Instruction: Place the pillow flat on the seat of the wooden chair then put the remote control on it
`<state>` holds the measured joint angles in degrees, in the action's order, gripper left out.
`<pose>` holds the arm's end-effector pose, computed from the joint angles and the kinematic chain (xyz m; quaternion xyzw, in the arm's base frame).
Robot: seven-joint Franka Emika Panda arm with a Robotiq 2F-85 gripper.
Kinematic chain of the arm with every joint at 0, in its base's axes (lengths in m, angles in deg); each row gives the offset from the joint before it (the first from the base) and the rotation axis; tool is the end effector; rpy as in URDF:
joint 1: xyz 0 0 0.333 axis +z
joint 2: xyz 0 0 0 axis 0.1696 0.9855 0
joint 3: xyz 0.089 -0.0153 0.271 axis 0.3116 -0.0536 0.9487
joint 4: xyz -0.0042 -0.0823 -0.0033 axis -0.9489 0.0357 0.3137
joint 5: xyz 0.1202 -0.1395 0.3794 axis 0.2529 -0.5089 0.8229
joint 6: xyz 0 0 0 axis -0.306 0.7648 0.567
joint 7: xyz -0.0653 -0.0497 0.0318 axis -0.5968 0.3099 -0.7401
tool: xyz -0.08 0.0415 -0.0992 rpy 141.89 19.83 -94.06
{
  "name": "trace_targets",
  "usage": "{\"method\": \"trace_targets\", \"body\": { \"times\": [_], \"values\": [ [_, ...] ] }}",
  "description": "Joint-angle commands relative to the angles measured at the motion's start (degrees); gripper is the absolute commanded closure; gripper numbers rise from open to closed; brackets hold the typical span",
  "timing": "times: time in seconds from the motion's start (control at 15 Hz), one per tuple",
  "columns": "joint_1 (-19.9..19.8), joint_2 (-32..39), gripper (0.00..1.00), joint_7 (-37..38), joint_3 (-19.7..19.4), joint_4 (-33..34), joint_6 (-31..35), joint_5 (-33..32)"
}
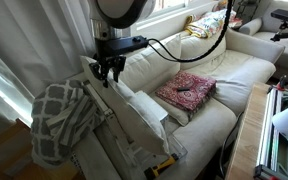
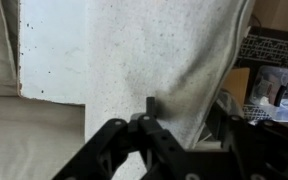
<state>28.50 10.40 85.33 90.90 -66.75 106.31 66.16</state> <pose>0.6301 0.3158 0.2672 -0.9954 0.0031 -0.0227 0.0926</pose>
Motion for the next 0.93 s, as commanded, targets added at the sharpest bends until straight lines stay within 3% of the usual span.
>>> {"method": "trace_targets", "body": {
  "times": [0.0, 0.2, 0.47, 0.87],
  "values": [
    [0.9, 0.0, 0.78, 3.5, -1.7, 1.0, -4.5, -2.3],
    [0.8, -1.4, 0.99, 5.2, -2.9, 0.3, -8.1, -4.5],
    [-0.6, -2.4, 0.97, 4.7, -3.7, -1.6, -12.8, -5.0],
    [-3.8, -1.8, 0.97, 1.1, -4.5, -8.5, -8.5, -4.1]
  ]
}}
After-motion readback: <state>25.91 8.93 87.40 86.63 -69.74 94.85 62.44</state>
